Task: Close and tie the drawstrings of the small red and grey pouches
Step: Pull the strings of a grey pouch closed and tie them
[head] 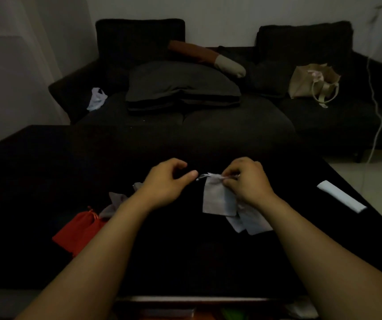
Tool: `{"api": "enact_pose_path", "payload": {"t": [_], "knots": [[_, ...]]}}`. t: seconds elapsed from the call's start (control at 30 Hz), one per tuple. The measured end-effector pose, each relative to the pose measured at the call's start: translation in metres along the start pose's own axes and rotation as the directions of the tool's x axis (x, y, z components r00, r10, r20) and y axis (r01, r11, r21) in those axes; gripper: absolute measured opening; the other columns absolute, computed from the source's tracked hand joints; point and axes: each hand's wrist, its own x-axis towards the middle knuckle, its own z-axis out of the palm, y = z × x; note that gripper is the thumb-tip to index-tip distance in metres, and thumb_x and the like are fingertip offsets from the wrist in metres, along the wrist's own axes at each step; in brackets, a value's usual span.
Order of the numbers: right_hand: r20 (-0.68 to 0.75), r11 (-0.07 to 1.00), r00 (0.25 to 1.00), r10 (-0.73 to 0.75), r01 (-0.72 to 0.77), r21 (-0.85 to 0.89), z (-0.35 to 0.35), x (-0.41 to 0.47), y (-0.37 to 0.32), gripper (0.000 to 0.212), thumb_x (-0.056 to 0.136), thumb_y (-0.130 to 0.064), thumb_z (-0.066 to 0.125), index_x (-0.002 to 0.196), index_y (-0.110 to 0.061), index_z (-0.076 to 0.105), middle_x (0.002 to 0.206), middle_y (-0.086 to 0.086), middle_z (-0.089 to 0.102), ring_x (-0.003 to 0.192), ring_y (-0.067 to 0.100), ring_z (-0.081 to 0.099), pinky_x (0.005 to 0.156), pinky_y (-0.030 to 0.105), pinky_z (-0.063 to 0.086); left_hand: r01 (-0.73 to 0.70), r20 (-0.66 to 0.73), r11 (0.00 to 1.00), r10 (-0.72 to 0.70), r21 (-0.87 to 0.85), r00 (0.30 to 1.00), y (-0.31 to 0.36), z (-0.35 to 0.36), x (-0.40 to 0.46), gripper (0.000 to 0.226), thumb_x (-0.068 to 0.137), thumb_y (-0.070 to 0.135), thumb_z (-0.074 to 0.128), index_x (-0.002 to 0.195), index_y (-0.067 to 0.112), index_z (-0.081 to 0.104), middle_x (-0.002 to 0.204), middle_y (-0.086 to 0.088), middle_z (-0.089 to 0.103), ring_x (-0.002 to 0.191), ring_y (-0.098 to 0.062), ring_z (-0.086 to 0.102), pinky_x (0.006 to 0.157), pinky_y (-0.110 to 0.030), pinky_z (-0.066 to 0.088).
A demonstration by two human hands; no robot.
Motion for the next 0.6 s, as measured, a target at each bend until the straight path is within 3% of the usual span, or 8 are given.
{"api": "enact_pose_path", "payload": {"t": [0.1, 0.2, 0.27, 0.37, 0.47, 0.53, 0.6], "knots": [[0.058, 0.970, 0.998, -0.029, 0.014, 0.244, -0.026, 0.000, -0.024, 0.011, 0.080, -0.009, 0.075, 0.082, -0.020, 0.075, 0.081, -0.006, 0.071, 0.083, 0.010, 0.066, 0.078, 0.026, 0.053, 0.001, 0.099, 0.982, 0.017, -0.187, 0.995, 0.008, 0.009, 0.001, 0.064, 0.078, 0.049, 0.075, 0.134, 0.026, 0.054, 0.133, 0.006, 0.059, 0.121, -0.010, 0.057, 0.102, -0.036, 0.049], [0.074, 0.902, 0.990, -0.122, 0.080, 0.424, -0.047, -0.003, -0.040, 0.013, 0.083, -0.004, 0.074, 0.088, -0.016, 0.074, 0.083, 0.000, 0.074, 0.079, 0.006, 0.067, 0.075, 0.025, 0.054, 0.050, 0.157, 0.822, 0.049, -0.568, 0.986, 0.022, 0.009, 0.001, 0.033, 0.084, 0.022, 0.074, 0.116, 0.021, 0.065, 0.109, 0.000, 0.072, 0.095, -0.009, 0.071, 0.072, -0.023, 0.057], [0.049, 0.869, 0.985, -0.165, 0.121, 0.479, -0.057, -0.006, -0.046, 0.014, 0.083, -0.004, 0.074, 0.090, -0.017, 0.074, 0.085, 0.002, 0.074, 0.082, 0.010, 0.069, 0.076, 0.029, 0.056, 0.058, 0.133, 0.724, 0.048, -0.687, 0.990, 0.037, 0.003, -0.003, 0.020, 0.089, 0.015, 0.067, 0.109, 0.013, 0.069, 0.096, -0.003, 0.074, 0.087, -0.014, 0.072, 0.065, -0.025, 0.058], [0.005, 0.834, 0.983, -0.183, 0.153, 0.530, -0.072, -0.008, -0.051, 0.019, 0.083, -0.007, 0.076, 0.101, -0.015, 0.074, 0.092, 0.004, 0.073, 0.087, 0.015, 0.070, 0.079, 0.027, 0.057, 0.045, 0.095, 0.647, 0.043, -0.761, 0.995, 0.048, -0.007, -0.006, 0.021, 0.096, 0.016, 0.058, 0.107, 0.003, 0.069, 0.094, -0.008, 0.073, 0.088, -0.016, 0.071, 0.070, -0.025, 0.061], [-0.031, 0.798, 0.993, -0.115, 0.111, 0.592, -0.085, -0.012, -0.054, 0.022, 0.084, -0.010, 0.076, 0.105, -0.013, 0.072, 0.090, 0.012, 0.072, 0.079, 0.012, 0.067, 0.072, 0.022, 0.056, 0.037, 0.073, 0.613, 0.034, -0.789, 0.997, 0.051, -0.014, -0.005, 0.023, 0.099, 0.019, 0.052, 0.104, 0.005, 0.070, 0.101, -0.013, 0.075, 0.094, -0.020, 0.073, 0.077, -0.027, 0.061], [0.003, 0.711, 0.999, -0.044, 0.029, 0.703, -0.088, -0.016, -0.057, 0.017, 0.088, -0.009, 0.070, 0.105, -0.005, 0.073, 0.094, 0.026, 0.071, 0.081, 0.019, 0.066, 0.072, 0.026, 0.055, 0.026, 0.047, 0.590, 0.022, -0.807, 0.999, 0.054, -0.016, -0.004, 0.024, 0.100, 0.019, 0.051, 0.101, 0.005, 0.071, 0.100, -0.013, 0.075, 0.095, -0.021, 0.073, 0.075, -0.026, 0.061], [0.031, 0.605, 0.999, 0.008, -0.030, 0.795, -0.089, -0.019, -0.059, 0.015, 0.090, -0.006, 0.066, 0.103, -0.001, 0.073, 0.095, 0.025, 0.072, 0.083, 0.022, 0.068, 0.076, 0.028, 0.057, 0.021, 0.030, 0.579, 0.007, -0.815, 1.000, 0.057, -0.017, -0.003, 0.025, 0.100, 0.019, 0.051, 0.102, 0.004, 0.070, 0.099, -0.014, 0.076, 0.093, -0.020, 0.073, 0.073, -0.025, 0.061]]}}
